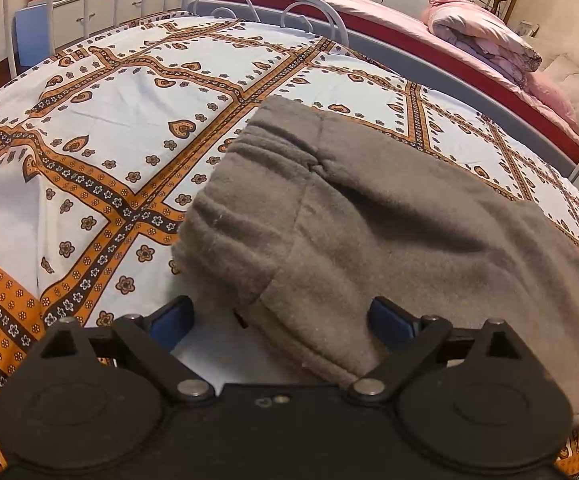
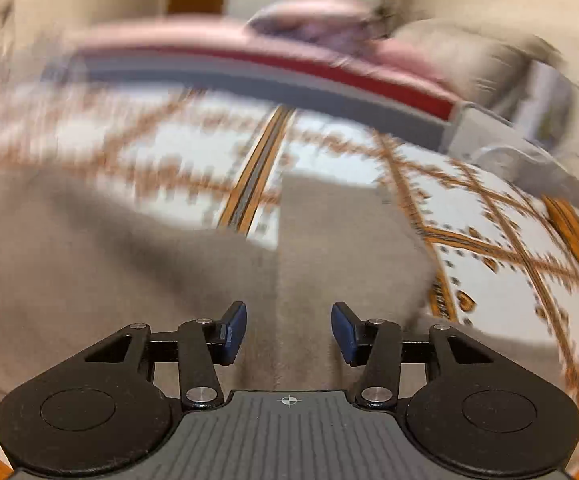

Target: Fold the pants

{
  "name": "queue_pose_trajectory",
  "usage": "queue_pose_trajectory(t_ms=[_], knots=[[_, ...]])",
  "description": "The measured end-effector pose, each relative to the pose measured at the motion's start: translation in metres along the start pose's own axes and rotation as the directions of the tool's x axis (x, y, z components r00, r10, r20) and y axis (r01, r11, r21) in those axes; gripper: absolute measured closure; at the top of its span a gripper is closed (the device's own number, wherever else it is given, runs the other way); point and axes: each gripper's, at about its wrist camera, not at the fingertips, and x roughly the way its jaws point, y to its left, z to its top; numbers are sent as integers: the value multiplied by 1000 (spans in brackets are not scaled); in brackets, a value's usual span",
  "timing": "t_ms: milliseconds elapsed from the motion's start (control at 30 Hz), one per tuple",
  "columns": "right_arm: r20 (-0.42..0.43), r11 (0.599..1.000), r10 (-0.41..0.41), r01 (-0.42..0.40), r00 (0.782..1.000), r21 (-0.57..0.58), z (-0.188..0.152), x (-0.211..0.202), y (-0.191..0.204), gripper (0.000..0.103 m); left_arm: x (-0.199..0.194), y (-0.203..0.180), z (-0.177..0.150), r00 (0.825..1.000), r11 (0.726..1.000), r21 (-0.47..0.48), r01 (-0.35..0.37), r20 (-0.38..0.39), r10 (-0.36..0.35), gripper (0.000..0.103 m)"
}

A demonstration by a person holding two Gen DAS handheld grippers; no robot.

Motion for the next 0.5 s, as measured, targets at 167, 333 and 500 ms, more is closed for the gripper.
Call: queue_pose_trajectory(t_ms=[167,333,500], knots=[[-7,984,-79,79,997,160,-21,-11,-41,98,0,0,-1,1000,1000,1,-2,0,2,13],[-38,698,119,-56,992,714,-101,-36,-128,98,0,0,-1,1000,1000,2,-1,1,1,13],[22,913,-12,2,1000,408,-61,-63,-95,66,0,0,-1,1000,1000,-2,-3,-3,3,12]])
